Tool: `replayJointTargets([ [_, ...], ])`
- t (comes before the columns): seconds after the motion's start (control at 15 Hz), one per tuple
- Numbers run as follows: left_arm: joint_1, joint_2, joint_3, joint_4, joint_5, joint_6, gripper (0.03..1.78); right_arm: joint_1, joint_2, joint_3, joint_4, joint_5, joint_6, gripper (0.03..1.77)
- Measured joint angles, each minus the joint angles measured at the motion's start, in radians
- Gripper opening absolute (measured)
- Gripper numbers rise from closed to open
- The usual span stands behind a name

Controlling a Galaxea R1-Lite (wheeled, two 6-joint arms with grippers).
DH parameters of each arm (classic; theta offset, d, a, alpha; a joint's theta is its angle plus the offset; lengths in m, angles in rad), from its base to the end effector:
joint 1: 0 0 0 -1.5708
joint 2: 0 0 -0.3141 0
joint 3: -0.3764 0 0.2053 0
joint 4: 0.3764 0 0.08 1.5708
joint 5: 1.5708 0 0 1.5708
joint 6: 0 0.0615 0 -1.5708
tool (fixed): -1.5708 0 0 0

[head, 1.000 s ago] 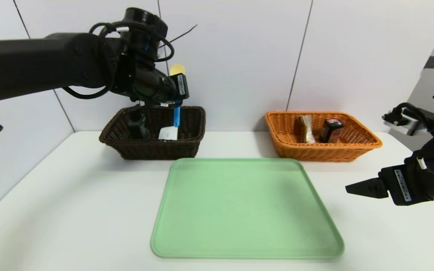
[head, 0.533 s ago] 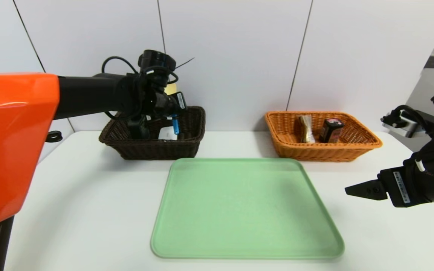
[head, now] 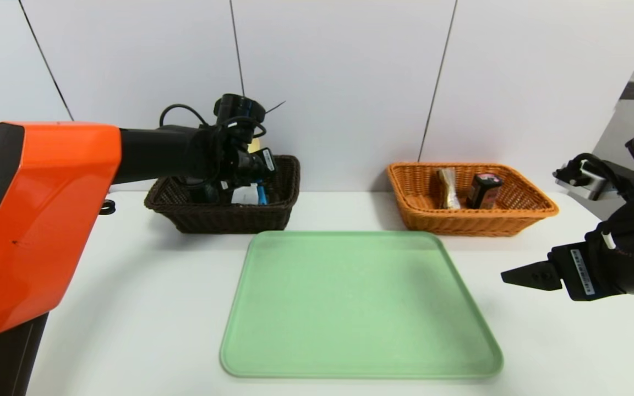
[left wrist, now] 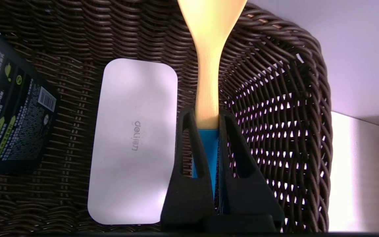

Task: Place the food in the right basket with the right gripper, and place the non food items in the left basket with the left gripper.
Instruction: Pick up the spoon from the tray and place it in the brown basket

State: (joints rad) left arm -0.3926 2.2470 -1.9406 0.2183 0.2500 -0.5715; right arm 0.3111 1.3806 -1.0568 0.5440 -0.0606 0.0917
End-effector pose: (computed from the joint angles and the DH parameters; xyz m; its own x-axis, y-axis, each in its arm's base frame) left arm 0.4883 -0.1857 0.1894 0.8694 -0.0922 -0.4854 -0.1049 0.9255 -0.3639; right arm 0.2268 0.0690 0.2114 0.6329 0.1399 -0.7615 -0.2006 0.9796 0.0132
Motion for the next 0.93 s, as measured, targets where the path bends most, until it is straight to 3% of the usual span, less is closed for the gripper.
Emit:
replayJointTargets([
  [0.13,0.0,0.004,0.001,0.006,-0.001,0.0,0.11,0.0,0.0,0.0,0.0,0.0,0.0,1.71],
  [0.47,-0.001,0.001,0.001,0.009,-0.001,-0.001,0.86,0.0,-0.009,0.013,0.0,0.0,0.0,1.71],
  [0.73,-0.004,-0.041,0.0,0.018,0.001,0.007,1.2,0.002,-0.021,0.018,0.0,-0.002,0.0,1.71],
  [0.93,-0.028,-0.154,0.009,0.037,0.004,0.057,1.36,0.001,-0.04,0.014,-0.005,-0.001,-0.001,1.71],
])
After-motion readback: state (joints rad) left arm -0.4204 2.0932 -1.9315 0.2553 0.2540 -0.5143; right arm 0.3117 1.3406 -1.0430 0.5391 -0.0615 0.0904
